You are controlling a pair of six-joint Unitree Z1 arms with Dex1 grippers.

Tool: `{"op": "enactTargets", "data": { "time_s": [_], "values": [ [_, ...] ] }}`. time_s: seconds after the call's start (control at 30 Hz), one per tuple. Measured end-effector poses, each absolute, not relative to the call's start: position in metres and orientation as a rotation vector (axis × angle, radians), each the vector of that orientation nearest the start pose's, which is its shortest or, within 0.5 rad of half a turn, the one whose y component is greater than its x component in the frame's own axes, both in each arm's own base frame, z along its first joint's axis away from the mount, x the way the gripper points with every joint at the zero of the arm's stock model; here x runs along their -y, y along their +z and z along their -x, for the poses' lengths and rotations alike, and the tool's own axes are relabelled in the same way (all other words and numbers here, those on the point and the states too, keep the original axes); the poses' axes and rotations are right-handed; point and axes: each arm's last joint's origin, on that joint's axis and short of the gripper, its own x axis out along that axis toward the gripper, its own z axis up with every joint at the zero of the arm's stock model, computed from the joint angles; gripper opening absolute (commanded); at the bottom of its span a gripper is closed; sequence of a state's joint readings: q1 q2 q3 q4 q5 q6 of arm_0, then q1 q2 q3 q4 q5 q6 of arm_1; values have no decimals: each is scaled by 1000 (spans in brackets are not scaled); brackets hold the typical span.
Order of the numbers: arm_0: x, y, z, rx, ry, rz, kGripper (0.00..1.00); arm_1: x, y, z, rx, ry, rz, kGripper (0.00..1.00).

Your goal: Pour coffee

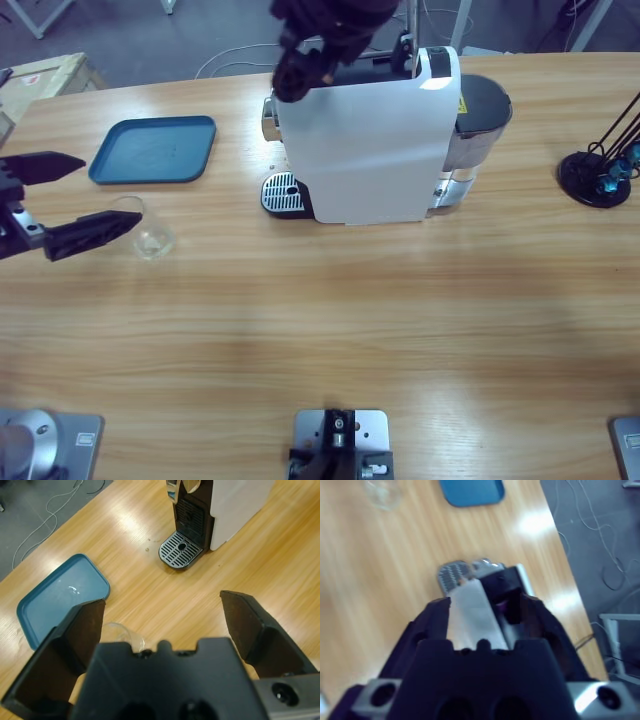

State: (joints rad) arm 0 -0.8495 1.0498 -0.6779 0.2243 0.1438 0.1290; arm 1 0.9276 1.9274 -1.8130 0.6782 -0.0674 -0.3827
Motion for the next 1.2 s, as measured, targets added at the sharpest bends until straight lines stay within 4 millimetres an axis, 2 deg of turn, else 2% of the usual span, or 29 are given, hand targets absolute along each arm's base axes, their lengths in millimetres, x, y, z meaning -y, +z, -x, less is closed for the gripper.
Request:
{"op": "enactTargets", "data": {
  "time_s": [0.07, 0.13, 0.3, 0.4, 0.47, 0.57, 0.73, 0.8, 0.9, 1.07, 1.2],
  "values": [
    [106, 315, -103, -490, -720, -409, 991, -336, 382, -243, -593, 960, 657, 0],
    [107, 315, -103, -489, -720, -408, 991, -325, 378, -228, -648, 933, 576, 0],
    [106, 315, -103, -489, -720, -400, 991, -284, 368, -200, -758, 810, 402, 0],
    [106, 316, -103, -486, -722, -395, 988, -254, 359, -184, -770, 659, 265, 0],
    [107, 318, -103, -480, -725, -390, 987, -236, 362, -179, -734, 541, 170, 0],
    [108, 321, -103, -474, -733, -384, 987, -220, 374, -190, -647, 387, 26, 0],
    [107, 321, -102, -476, -732, -381, 987, -208, 394, -225, -520, 238, -216, 0],
    [105, 322, -101, -475, -732, -379, 987, -211, 398, -241, -496, 209, -282, 0],
    [105, 322, -101, -477, -731, -378, 991, -221, 395, -257, -492, 216, -334, 0],
    [106, 324, -101, -471, -731, -374, 991, -244, 386, -270, -498, 326, -390, 0],
    [106, 328, -102, -459, -725, -369, 991, -258, 383, -273, -494, 385, -392, 0]
  ]
}}
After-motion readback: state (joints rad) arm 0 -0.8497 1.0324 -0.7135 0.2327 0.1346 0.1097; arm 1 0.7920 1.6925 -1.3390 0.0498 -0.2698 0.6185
